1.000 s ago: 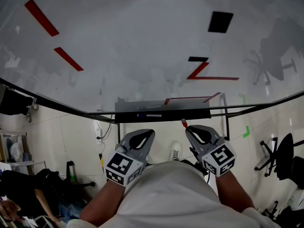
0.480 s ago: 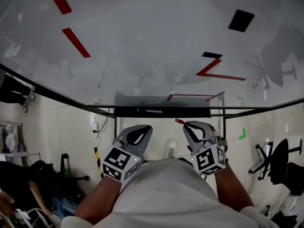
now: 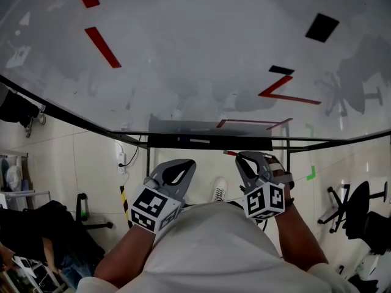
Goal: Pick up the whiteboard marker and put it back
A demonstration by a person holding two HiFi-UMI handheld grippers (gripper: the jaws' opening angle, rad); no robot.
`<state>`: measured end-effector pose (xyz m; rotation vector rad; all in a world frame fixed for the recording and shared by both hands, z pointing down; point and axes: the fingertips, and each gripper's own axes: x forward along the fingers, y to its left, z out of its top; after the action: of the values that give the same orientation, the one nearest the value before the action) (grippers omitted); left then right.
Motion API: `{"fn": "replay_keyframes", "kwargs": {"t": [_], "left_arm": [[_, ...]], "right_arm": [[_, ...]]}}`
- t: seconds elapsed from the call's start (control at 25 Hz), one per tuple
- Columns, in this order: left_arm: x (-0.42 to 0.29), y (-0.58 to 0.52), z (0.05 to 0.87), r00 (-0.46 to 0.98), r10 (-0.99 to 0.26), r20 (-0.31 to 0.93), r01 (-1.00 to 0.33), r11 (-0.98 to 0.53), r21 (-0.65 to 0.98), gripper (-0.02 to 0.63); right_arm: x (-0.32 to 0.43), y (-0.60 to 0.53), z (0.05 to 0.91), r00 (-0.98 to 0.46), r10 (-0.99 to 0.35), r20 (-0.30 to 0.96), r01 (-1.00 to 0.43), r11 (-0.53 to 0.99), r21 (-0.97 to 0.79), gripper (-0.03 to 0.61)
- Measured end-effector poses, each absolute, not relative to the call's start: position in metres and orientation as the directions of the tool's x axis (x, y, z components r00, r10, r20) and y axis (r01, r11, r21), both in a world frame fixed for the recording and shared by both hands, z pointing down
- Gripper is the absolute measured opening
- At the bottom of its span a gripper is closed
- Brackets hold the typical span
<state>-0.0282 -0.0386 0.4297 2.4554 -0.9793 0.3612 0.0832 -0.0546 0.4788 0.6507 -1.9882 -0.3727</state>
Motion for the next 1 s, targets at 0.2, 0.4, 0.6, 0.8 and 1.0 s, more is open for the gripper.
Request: {"fn": "replay_keyframes", "kwargs": {"t": [0.2, 0.4, 0.6, 0.8, 1.0], "left_arm": [[-0.029, -0.037, 0.430, 0.710, -0.579, 0.401, -0.701, -0.633, 0.329, 0.016], [-0.034, -0.039, 0.431, 0.701, -0.590, 0.401, -0.711, -0.619, 0.333, 0.015], [-0.033, -0.038, 0.431, 0.703, -0.589, 0.398, -0.709, -0.620, 0.336, 0.015], [-0.034, -0.038, 0.431, 0.702, -0.591, 0.396, -0.710, -0.618, 0.336, 0.015], [-0.034, -0.038, 0.431, 0.701, -0.592, 0.397, -0.711, -0.616, 0.338, 0.015]], "right_arm": [[0.087, -0.066, 0.490, -0.348, -0.585, 0.733, -0.236, 0.811, 0.536, 0.038], [0.088, -0.073, 0.501, -0.332, -0.579, 0.745, -0.229, 0.816, 0.531, 0.038], [0.088, -0.080, 0.511, -0.320, -0.572, 0.755, -0.207, 0.820, 0.533, 0.038], [0.088, -0.088, 0.524, -0.300, -0.562, 0.771, -0.164, 0.826, 0.539, 0.038], [0.088, -0.091, 0.537, -0.285, -0.545, 0.789, -0.138, 0.838, 0.528, 0.040]]}}
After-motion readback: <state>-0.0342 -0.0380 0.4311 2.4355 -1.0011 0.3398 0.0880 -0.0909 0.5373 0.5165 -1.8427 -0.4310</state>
